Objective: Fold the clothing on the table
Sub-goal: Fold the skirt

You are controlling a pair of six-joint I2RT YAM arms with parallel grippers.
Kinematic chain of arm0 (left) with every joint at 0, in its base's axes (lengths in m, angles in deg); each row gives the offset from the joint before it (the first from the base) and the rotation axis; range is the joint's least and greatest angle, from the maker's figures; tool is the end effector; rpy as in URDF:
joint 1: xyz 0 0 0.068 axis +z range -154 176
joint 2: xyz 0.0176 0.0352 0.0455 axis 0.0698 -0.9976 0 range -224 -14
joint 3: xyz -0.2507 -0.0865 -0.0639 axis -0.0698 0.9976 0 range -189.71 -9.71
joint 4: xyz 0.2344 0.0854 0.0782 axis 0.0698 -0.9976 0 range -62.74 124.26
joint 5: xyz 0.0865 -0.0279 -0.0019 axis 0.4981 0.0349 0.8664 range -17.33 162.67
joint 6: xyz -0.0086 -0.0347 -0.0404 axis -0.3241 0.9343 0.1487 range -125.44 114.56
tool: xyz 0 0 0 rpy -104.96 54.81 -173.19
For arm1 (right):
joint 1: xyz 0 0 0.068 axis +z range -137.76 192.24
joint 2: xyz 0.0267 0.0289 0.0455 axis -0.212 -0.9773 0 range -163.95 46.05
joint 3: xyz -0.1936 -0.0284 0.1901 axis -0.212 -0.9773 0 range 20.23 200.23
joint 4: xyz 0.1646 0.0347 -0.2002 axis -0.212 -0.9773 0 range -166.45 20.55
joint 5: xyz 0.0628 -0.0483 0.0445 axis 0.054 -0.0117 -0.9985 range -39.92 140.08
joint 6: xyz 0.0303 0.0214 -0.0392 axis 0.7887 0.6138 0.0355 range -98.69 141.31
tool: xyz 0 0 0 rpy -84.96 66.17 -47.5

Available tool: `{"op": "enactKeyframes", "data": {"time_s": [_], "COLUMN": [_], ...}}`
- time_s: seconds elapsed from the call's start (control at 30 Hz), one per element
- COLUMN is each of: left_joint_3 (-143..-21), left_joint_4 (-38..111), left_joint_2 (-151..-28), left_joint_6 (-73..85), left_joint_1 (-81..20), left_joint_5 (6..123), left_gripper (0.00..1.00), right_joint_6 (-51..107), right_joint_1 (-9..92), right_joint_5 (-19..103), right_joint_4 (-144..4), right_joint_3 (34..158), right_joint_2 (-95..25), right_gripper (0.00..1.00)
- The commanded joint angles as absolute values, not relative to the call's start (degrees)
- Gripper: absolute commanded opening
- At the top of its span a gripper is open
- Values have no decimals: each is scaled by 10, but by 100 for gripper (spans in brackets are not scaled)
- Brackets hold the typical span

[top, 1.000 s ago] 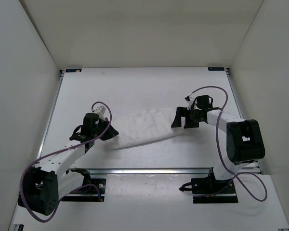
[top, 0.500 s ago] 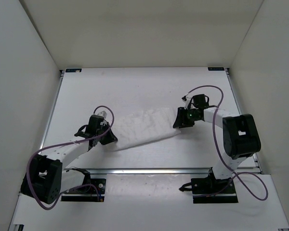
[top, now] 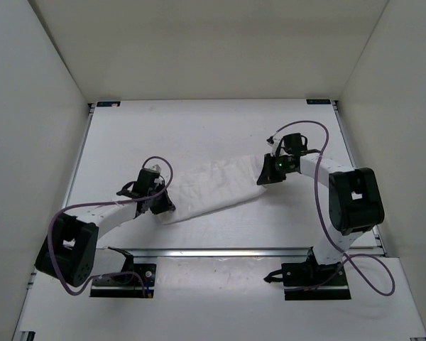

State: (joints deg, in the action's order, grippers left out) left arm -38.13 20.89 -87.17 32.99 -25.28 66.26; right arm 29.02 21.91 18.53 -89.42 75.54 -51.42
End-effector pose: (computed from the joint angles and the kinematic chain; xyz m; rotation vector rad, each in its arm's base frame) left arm 0.2013 -0.0826 0.1434 -0.3558 2.6442 -0.5091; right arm 0.3172 0.0730 0.1630 -0.2292 2.6226 0.8319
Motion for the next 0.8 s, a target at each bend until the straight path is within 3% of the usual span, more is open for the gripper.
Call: {"op": "enactKeyframes", "data": {"time_s": [0.0,0.23,0.43,0.77], "left_joint_3": [-397,-480,-519,-459], "left_joint_4": [205,253,301,394], "left_joint_2": [-899,-1016,-1069,-1073], "left_joint_6": [343,384,440,515], "left_joint_1": [-262,-315,-333,-315], "left_joint_5": [675,640,626,613], "left_gripper": [0,0,0,0], "right_joint_6": [290,303,352,434], "right_joint_1": [213,222,315,440], "right_joint_5": [197,200,196,189], "right_joint_4": [-910,-941,-920,-831], "right_joint_3": [814,892,942,900], "right_joint_2": [-458,-417,-410,-436], "right_gripper": [0,0,0,0]}}
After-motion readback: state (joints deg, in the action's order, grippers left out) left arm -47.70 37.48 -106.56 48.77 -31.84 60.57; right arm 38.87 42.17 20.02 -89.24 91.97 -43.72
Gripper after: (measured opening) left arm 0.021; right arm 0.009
